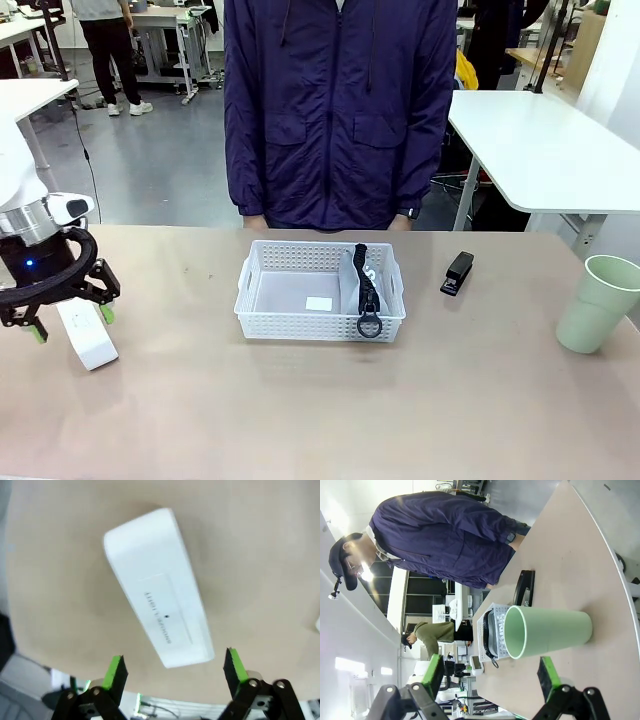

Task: Efficiently arrange items inside the basket to fit them all.
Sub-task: Pick up the Digital clock and place it inside the Organizing basket.

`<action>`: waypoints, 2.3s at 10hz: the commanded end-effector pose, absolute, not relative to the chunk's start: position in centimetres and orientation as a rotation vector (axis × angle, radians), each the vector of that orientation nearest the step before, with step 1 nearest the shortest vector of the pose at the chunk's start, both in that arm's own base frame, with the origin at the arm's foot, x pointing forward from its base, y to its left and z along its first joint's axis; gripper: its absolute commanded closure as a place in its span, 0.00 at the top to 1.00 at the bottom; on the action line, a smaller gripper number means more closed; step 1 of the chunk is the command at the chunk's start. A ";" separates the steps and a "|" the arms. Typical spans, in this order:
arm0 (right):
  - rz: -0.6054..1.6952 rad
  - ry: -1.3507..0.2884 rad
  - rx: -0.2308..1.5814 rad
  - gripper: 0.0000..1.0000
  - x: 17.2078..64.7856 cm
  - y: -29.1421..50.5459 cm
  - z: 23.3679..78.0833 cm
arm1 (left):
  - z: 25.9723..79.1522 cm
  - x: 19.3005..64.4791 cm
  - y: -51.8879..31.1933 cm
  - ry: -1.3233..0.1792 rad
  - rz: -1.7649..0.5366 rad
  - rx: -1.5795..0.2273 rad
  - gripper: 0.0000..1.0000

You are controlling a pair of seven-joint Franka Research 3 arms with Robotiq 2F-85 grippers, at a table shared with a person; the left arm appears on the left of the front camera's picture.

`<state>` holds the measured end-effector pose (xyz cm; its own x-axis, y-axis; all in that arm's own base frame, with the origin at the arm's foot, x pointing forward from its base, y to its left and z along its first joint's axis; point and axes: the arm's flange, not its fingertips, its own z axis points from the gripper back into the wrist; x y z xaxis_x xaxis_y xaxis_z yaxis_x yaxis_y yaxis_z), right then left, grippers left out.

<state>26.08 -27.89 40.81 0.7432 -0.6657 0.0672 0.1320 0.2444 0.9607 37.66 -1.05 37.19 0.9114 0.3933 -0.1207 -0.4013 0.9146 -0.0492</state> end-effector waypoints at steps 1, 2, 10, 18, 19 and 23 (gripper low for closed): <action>-0.564 -0.557 1.226 1.00 26.3 -28.0 41.1 | 37.7 36.8 -1.4 0.129 0.597 0.004 1.00; -0.564 -0.557 1.226 1.00 26.3 -28.0 41.1 | 37.8 36.9 -1.4 0.082 0.617 0.004 1.00; -0.564 -0.557 1.226 1.00 26.3 -28.0 41.1 | 36.2 38.5 -0.4 -0.028 0.592 -0.083 1.00; -0.564 -0.557 1.226 1.00 26.3 -28.0 41.1 | 32.2 39.6 0.7 0.071 0.626 -0.135 1.00; -0.564 -0.557 1.226 1.00 26.3 -28.0 41.1 | 32.1 39.6 0.7 0.077 0.627 -0.133 1.00; -0.564 -0.557 1.226 1.00 26.3 -28.0 41.1 | 32.0 39.8 0.6 0.087 0.629 -0.110 0.00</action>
<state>26.08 -27.88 40.81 0.7434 -0.6655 0.0671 0.1320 0.2443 0.9607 40.34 0.59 32.16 0.8021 0.5848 -0.1209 -0.5954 0.7988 -0.0860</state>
